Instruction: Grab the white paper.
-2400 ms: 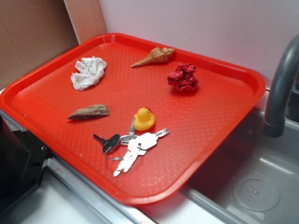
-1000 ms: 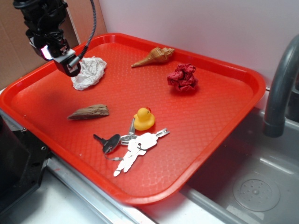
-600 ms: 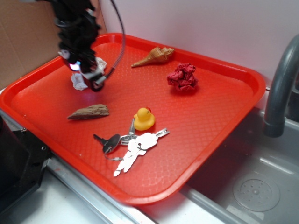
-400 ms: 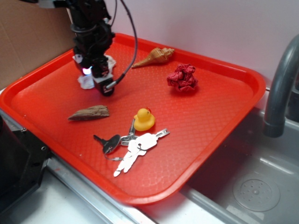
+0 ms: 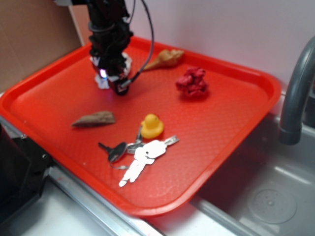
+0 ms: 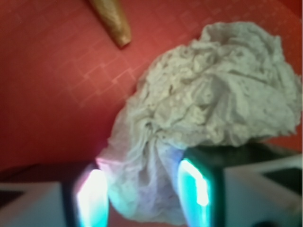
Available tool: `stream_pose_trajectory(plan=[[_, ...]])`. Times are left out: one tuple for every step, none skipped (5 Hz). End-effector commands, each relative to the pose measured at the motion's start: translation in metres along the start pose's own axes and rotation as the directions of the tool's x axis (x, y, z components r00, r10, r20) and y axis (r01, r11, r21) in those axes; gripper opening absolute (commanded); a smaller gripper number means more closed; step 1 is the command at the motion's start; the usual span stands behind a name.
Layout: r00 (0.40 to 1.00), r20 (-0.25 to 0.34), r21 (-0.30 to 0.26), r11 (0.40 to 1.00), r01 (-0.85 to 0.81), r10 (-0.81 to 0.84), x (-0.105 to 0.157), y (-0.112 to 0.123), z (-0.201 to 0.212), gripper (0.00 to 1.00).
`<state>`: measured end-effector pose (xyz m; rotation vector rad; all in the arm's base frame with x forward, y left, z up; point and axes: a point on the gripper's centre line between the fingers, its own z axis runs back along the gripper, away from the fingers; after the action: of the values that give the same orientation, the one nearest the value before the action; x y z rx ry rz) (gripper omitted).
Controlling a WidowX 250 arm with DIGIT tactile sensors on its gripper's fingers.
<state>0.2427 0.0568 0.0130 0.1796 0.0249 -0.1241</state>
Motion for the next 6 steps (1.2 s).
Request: stream_pose_trajectory(plan=[[0.991, 0.049, -0.063, 0.991, -0.120, 0.124, -0.059, -0.013, 0.092, 0.00], [0.978, 0.072, -0.112, 0.976, -0.187, 0.196, -0.081, -0.011, 0.138, 0.00], [0.956, 0.109, -0.142, 0.956, -0.255, 0.272, -0.090, -0.012, 0.155, 0.00], [0.971, 0.103, -0.129, 0.971, -0.202, 0.216, -0.069, -0.002, 0.134, 1.00], [0.971, 0.103, -0.129, 0.971, -0.202, 0.216, -0.069, -0.002, 0.134, 1.00], [0.971, 0.103, -0.129, 0.971, -0.202, 0.216, -0.069, -0.002, 0.134, 1.00]])
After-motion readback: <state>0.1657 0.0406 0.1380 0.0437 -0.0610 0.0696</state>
